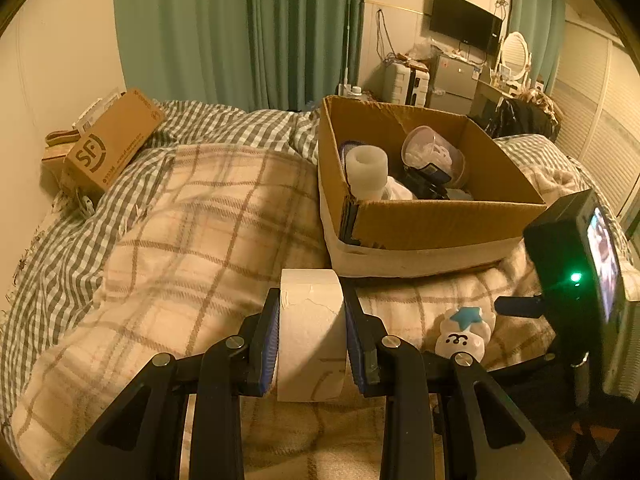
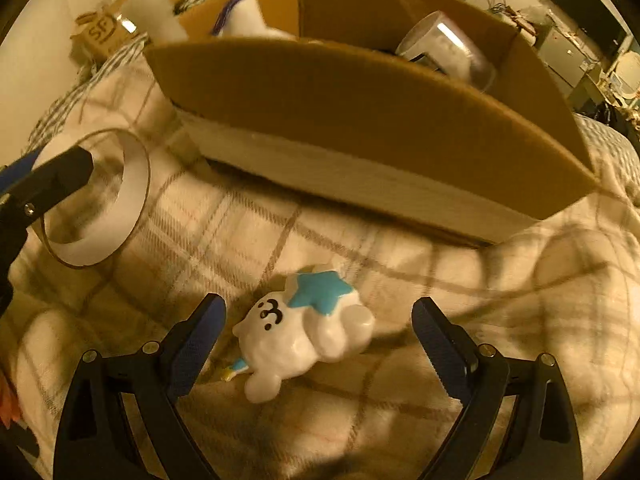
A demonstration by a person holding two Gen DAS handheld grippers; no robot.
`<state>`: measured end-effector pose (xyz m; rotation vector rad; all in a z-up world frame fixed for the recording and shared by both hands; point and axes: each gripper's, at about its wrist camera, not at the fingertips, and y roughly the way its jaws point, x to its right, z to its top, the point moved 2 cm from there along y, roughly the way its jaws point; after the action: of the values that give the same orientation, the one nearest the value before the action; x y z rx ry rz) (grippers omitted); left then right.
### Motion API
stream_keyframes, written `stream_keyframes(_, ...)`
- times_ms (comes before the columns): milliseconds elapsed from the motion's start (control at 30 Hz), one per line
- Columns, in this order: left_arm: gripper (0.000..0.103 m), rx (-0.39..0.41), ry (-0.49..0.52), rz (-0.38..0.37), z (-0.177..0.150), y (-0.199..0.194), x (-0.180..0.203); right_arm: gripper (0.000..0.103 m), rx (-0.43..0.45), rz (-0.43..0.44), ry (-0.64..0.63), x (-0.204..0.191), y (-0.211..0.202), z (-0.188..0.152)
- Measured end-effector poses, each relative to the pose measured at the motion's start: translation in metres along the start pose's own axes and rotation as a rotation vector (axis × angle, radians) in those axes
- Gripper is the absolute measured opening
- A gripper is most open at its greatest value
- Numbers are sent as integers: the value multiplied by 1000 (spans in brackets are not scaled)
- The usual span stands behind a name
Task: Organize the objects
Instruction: 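Grasp the white figurine with the blue star using the right gripper, then carry the tape roll and figurine into the box and open both grippers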
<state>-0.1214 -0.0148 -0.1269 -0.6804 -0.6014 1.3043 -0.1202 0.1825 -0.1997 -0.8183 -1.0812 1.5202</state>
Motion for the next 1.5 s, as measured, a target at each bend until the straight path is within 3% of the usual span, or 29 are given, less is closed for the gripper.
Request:
stream_keyframes(100, 30, -1, 3, 0, -1, 0, 1, 90, -13, 6, -11, -2, 4, -1)
stream_keyframes(233, 30, -5, 4, -2, -3, -1, 2, 65, -33, 11, -24, -4, 6, -3)
stream_keyframes(467, 30, -6, 8, 15, -6, -5, 5, 65, 27, 4, -36, -7, -15, -10)
stream_keyframes(700, 30, 19, 31, 22, -7, -28, 16, 65, 156, -56, -44, -3, -66, -18)
stream_keyframes(1033, 30, 77, 30, -7, 2, -72, 25, 65, 324, -57, 24, -11, -141, -35)
stream_keyframes(1233, 30, 145, 41, -56, 31, -100, 35, 65, 416, -62, 45, -3, -181, -35)
stream_keyframes(1500, 30, 220, 76, -99, 92, -108, 51, 65, 492, -73, 38, 18, -218, 10)
